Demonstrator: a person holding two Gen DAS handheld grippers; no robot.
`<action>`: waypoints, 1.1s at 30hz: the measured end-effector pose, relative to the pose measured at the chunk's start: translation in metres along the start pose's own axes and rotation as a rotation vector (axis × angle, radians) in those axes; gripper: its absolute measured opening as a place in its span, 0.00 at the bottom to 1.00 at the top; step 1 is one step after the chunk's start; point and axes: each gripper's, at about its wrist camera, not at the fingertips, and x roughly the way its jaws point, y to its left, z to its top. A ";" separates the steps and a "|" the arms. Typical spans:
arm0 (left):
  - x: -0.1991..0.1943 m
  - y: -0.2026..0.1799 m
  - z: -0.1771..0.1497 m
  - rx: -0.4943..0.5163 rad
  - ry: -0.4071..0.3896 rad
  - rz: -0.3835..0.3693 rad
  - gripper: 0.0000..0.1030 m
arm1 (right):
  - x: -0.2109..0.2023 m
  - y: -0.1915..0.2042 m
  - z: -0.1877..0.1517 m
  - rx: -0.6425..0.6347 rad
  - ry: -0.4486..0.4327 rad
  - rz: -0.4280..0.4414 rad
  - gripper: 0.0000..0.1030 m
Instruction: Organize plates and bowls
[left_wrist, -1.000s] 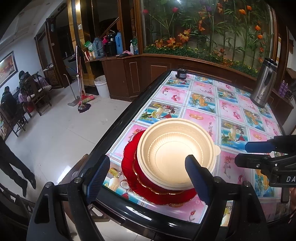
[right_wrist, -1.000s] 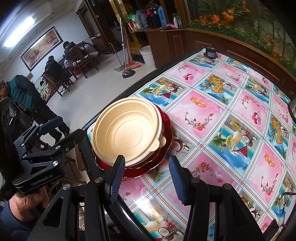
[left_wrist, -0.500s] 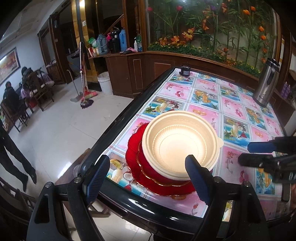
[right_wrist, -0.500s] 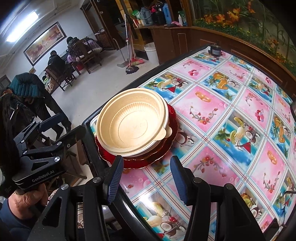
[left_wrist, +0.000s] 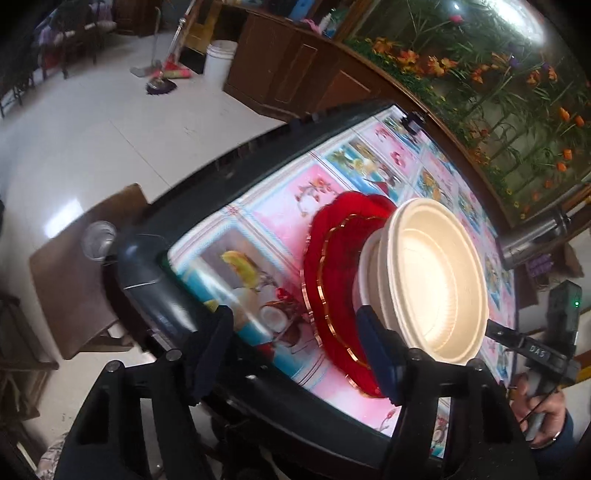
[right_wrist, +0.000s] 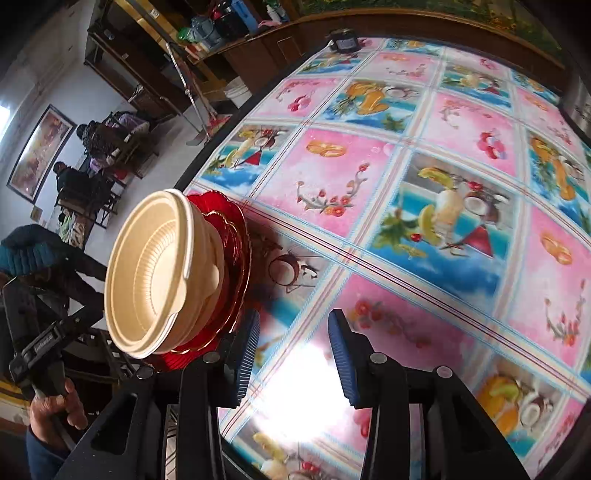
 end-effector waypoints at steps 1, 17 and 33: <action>0.003 -0.003 0.001 0.009 0.007 -0.003 0.67 | 0.004 0.003 0.001 -0.006 0.000 0.011 0.41; 0.060 0.001 0.039 0.117 0.102 -0.022 0.24 | 0.052 0.026 0.007 -0.019 0.045 0.083 0.12; 0.084 -0.058 0.028 0.255 0.154 -0.034 0.10 | 0.040 0.001 -0.002 0.061 0.021 0.074 0.10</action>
